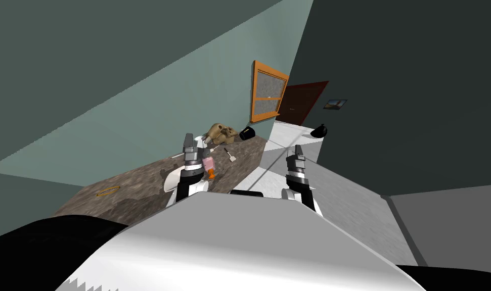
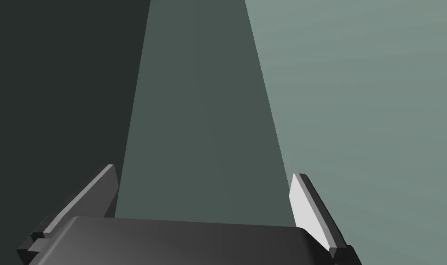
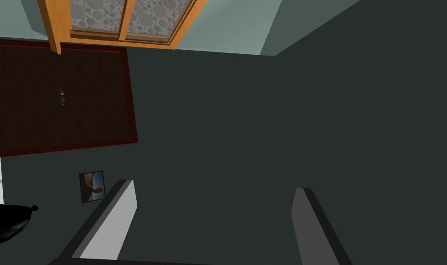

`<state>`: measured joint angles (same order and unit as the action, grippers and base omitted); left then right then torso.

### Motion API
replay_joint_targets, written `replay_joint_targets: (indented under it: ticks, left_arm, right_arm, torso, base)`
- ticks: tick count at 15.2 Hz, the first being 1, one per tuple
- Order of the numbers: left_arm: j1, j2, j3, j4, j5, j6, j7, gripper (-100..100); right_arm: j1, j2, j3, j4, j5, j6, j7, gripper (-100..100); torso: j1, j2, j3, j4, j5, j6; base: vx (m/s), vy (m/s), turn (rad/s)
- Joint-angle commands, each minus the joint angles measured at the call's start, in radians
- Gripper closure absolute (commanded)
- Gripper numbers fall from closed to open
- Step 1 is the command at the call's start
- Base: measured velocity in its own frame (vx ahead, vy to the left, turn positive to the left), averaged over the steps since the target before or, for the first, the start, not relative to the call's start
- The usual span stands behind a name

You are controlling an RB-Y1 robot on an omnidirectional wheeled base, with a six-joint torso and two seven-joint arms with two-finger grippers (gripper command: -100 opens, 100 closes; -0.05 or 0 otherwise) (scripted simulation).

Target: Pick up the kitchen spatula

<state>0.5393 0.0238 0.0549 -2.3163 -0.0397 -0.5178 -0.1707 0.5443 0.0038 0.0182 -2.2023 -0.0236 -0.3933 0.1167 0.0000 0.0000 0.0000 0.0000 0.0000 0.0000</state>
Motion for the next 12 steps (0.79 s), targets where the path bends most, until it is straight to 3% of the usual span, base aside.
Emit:
replay_joint_targets:
  ticks: [1,3,4,6,9,12]
  left_arm:
    - [-0.004,0.033,0.001,0.006,0.005,0.015,-0.004,-100]
    - [-0.014,0.080,0.003,0.021,0.018,0.051,-0.013,-100]
    - [-0.014,0.080,0.003,0.021,0.018,0.051,-0.013,-100]
    - [-0.028,0.131,0.007,0.043,0.038,0.103,-0.027,-100]
    - [-0.037,0.157,0.009,0.057,0.050,0.139,-0.036,-100]
    - [-0.059,0.210,0.014,0.089,0.078,0.210,-0.056,-100]
  right_arm:
    - [0.000,0.000,0.000,0.000,0.000,0.000,0.000,0]
    - [0.000,0.000,0.000,0.000,0.000,0.000,0.000,0]
    - [0.000,0.000,0.000,0.000,0.000,0.000,0.000,0]
    - [0.000,0.000,0.000,0.000,0.000,0.000,0.000,0]
    - [0.000,0.000,0.000,0.000,0.000,0.000,0.000,0]
    - [0.000,0.000,0.000,0.000,0.000,0.000,0.000,0]
  torso:
    - [0.000,0.000,0.000,0.000,0.000,0.000]
    - [0.000,0.000,0.000,0.000,0.000,0.000]
    - [-0.001,-0.001,0.000,0.000,0.000,0.000]
    - [-0.001,-0.001,-0.001,0.000,0.000,0.000]
    - [-0.002,-0.001,-0.001,0.000,0.000,0.000]
    - [-0.002,-0.001,-0.001,0.000,0.000,0.000]
  base:
    - [0.002,-0.006,-0.013]
    - [0.008,-0.016,-0.035]
    - [0.011,-0.022,-0.030]
    - [0.013,-0.031,-0.043]
    - [0.014,-0.033,-0.037]
    - [0.016,-0.032,-0.045]
